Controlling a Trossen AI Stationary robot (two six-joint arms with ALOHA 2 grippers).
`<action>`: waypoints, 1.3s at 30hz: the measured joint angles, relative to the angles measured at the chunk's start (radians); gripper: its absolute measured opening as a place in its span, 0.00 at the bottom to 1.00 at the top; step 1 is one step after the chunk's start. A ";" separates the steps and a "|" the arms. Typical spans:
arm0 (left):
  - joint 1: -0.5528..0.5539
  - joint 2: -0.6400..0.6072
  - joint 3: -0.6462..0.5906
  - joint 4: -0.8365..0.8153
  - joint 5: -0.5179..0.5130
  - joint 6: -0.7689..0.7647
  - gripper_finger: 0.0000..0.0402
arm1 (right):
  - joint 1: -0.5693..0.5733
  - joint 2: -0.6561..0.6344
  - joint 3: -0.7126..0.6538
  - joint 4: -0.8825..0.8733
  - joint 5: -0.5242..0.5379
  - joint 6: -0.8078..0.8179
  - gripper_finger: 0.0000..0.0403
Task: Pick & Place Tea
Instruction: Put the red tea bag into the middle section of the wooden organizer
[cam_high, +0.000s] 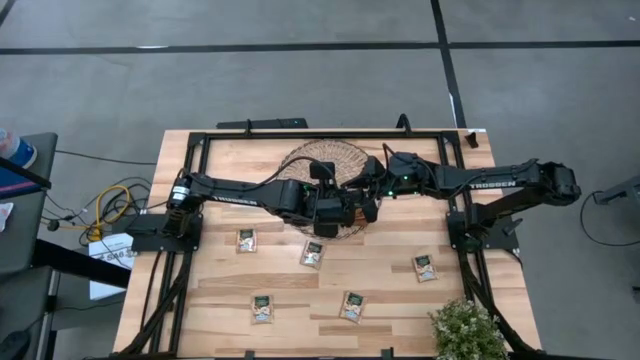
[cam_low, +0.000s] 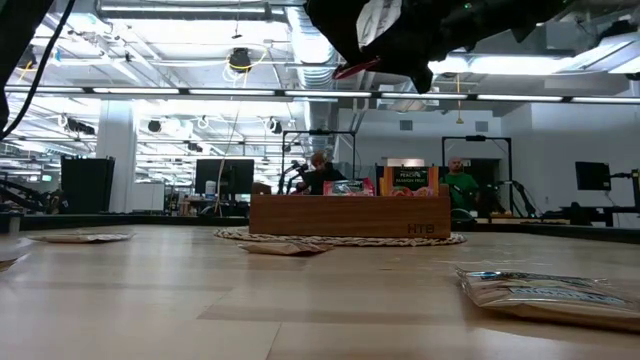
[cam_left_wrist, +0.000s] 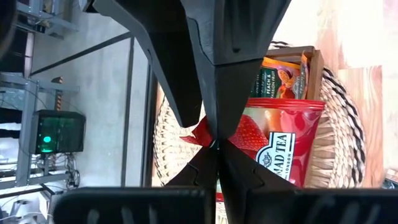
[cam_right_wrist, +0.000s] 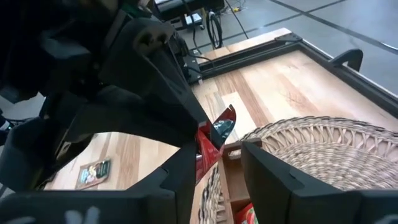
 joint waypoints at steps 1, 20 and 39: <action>0.000 0.000 0.000 0.000 0.003 0.000 0.00 | 0.000 0.000 0.000 0.000 0.000 0.000 0.28; 0.001 0.000 0.000 0.003 0.016 -0.002 0.00 | 0.000 0.000 0.000 -0.018 -0.013 0.007 0.01; 0.001 0.000 0.000 -0.002 -0.103 -0.002 0.23 | 0.001 0.000 -0.001 -0.071 0.080 -0.001 0.00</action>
